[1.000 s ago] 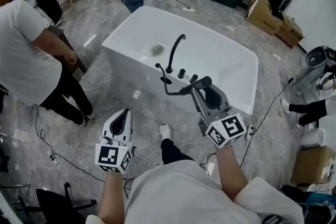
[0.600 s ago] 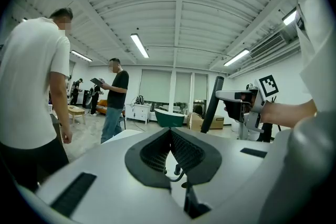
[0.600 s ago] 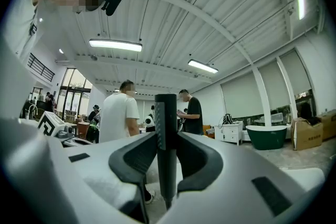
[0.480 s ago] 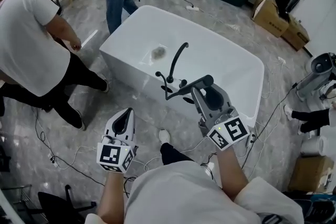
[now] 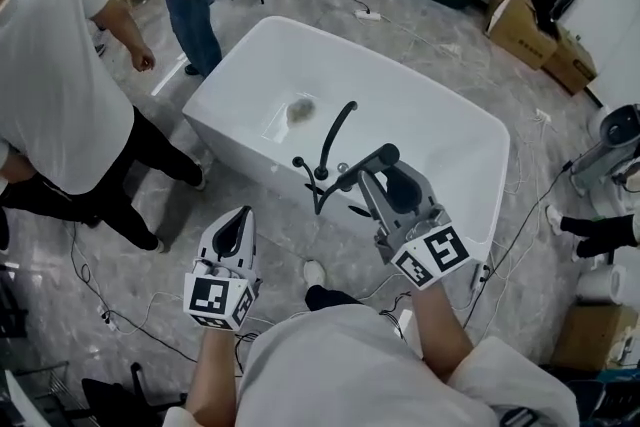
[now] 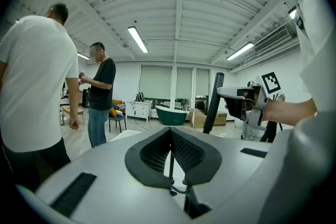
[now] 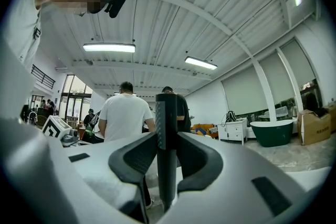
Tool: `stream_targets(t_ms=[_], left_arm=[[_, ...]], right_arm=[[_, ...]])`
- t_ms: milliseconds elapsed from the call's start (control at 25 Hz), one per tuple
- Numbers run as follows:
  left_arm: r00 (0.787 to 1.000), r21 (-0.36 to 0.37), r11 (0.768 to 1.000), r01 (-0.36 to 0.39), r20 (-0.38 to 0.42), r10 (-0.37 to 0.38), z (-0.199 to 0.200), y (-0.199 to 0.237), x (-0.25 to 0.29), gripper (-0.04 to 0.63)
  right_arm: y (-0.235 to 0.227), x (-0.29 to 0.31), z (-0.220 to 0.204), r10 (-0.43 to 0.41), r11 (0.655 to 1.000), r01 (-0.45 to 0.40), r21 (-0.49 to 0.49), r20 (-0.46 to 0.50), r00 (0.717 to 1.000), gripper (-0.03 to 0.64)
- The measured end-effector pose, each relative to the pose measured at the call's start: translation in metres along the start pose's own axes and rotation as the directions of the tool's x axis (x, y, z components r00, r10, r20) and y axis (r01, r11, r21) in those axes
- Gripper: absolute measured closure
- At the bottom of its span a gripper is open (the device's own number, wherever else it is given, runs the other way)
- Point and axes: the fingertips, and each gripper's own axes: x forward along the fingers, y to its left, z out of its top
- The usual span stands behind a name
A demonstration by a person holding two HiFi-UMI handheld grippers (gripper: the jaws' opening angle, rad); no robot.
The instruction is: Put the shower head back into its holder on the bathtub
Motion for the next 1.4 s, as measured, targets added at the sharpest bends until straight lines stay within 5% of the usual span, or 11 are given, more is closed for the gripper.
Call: stream_targets(t_ms=[880, 1400], left_arm=[[0.998, -0.015, 0.999, -0.034, -0.045, 0.034, -0.003, 0.033, 0.101, 0.584], [0.998, -0.017, 1.0, -0.004, -0.058, 0.003, -0.003, 0.077, 0.123, 0.584]], right_arm=[[-0.056, 0.095, -0.025, 0.108, 0.994, -0.107, 0.02, -0.038, 0.993, 0.489], [-0.06, 0.131, -0.051, 0.067, 0.998, -0.066, 0.016, -0.094, 0.993, 0.488]])
